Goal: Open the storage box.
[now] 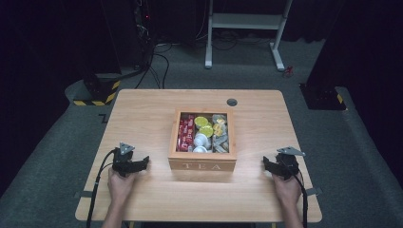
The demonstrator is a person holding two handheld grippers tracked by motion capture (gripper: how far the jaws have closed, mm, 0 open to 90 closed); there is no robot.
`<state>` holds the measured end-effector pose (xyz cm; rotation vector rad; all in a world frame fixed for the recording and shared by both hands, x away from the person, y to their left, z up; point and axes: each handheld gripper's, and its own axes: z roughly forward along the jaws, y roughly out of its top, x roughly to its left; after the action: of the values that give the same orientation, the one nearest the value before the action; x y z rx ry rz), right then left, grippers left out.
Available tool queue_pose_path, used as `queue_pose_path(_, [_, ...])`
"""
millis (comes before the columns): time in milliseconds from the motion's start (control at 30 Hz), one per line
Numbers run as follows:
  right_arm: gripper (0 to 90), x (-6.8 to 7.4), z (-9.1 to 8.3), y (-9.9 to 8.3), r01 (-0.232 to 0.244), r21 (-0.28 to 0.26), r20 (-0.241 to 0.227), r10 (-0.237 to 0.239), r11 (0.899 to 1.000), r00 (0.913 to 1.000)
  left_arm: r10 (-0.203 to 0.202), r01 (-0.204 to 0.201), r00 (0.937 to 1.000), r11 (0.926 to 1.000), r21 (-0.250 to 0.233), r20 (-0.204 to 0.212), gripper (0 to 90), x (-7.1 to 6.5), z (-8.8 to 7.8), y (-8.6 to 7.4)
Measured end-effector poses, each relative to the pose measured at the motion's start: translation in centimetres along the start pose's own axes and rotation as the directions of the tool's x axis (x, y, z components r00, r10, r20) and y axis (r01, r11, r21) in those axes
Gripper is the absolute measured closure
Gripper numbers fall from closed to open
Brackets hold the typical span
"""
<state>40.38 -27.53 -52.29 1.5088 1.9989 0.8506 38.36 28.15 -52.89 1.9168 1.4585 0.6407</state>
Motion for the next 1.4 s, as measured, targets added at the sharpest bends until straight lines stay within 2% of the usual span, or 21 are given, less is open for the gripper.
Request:
queue_pose_path(167, [32.5, 0.0, 0.0, 0.0, 0.001, 0.000, 0.000, -0.001, 1.000, 1.0000, -0.017, 0.017, 0.9997, 0.9999, 0.001, -0.015, 17.1, -0.2, 0.1, 0.1])
queue_pose_path(300, [32.5, 0.0, 0.0, 0.0, 0.001, 0.000, 0.000, -0.001, 1.000, 1.0000, -0.012, 0.012, 0.9999, 0.9999, 0.001, -0.009, 16.7, -0.3, 0.0, 0.0])
queue_pose_path(400, [32.4, 0.0, 0.0, 0.0, 0.001, 0.000, 0.000, -0.001, 1.000, 1.0000, -0.018, 0.018, 0.9998, 0.9997, -0.015, -0.007, 24.4, -0.3, -0.3, -0.2])
queue_pose_path(433, [32.4, 0.0, 0.0, 0.0, 0.000, 0.000, 0.000, 0.000, 1.000, 1.0000, -0.017, 0.017, 0.9998, 0.9995, -0.027, -0.005, 24.5, -0.3, -0.4, -0.3])
queue_pose_path(567, [32.5, 0.0, 0.0, 0.0, 0.000, 0.000, 0.000, 0.000, 1.000, 1.0000, -0.021, 0.023, 0.9992, 0.9983, -0.054, 0.033, 25.3, -0.4, -0.7, -0.5])
queue_pose_path(733, [32.5, 0.0, 0.0, 0.0, 0.000, 0.000, 0.001, 0.000, 1.000, 1.0000, 0.003, 0.003, 0.9970, 0.9977, -0.068, 0.077, 25.4, -1.1, -1.6, -0.7])
queue_pose_path(833, [32.4, 0.0, 0.0, 0.0, 0.000, 0.000, 0.000, 0.000, 1.000, 1.0000, 0.003, 0.003, 0.9973, 0.9965, -0.084, 0.073, 26.3, -1.6, -2.1, -0.8])
queue_pose_path(967, [32.4, 0.0, 0.0, 0.0, 0.002, 0.000, 0.000, -0.002, 1.000, 1.0000, 0.002, 0.007, 0.9953, 0.9954, -0.096, 0.097, 26.8, -2.2, -2.4, -1.3])
queue_pose_path(1100, [32.5, 0.0, 0.0, 0.0, 0.000, 0.000, 0.000, 0.000, 1.000, 1.0000, 0.003, 0.008, 0.9910, 0.9964, -0.085, 0.134, 26.9, -2.6, -2.9, -1.8])
queue_pose_path(1167, [32.4, 0.0, 0.0, 0.0, -0.003, 0.001, 0.000, 0.003, 1.000, 1.0000, 0.016, -0.001, 0.9871, 0.9953, -0.096, 0.159, 31.0, -2.8, -3.1, -2.0])
queue_pose_path(1200, [32.6, 0.0, 0.0, 0.0, 0.003, 0.000, 0.000, -0.003, 1.000, 1.0000, 0.024, -0.008, 0.9866, 0.9950, -0.100, 0.162, 34.5, -2.9, -3.1, -2.1])
queue_pose_path(1267, [33.5, -0.1, 0.0, 0.0, 0.007, -0.002, 0.002, -0.007, 1.000, 1.0000, 0.030, -0.014, 0.9866, 0.9950, -0.099, 0.160, 36.0, -3.2, -3.0, -2.4])
queue_pose_path(1333, [34.1, 0.0, 0.0, 0.0, -0.004, -0.002, 0.006, 0.004, 1.000, 1.0000, 0.031, -0.014, 0.9824, 0.9958, -0.091, 0.184, 37.7, -3.5, -3.0, -2.4])
queue_pose_path(1400, [34.1, 0.0, 0.0, 0.0, -0.005, -0.002, 0.007, 0.005, 1.000, 1.0000, 0.048, -0.029, 0.9810, 0.9945, -0.101, 0.188, 38.5, -4.0, -3.2, -2.3])
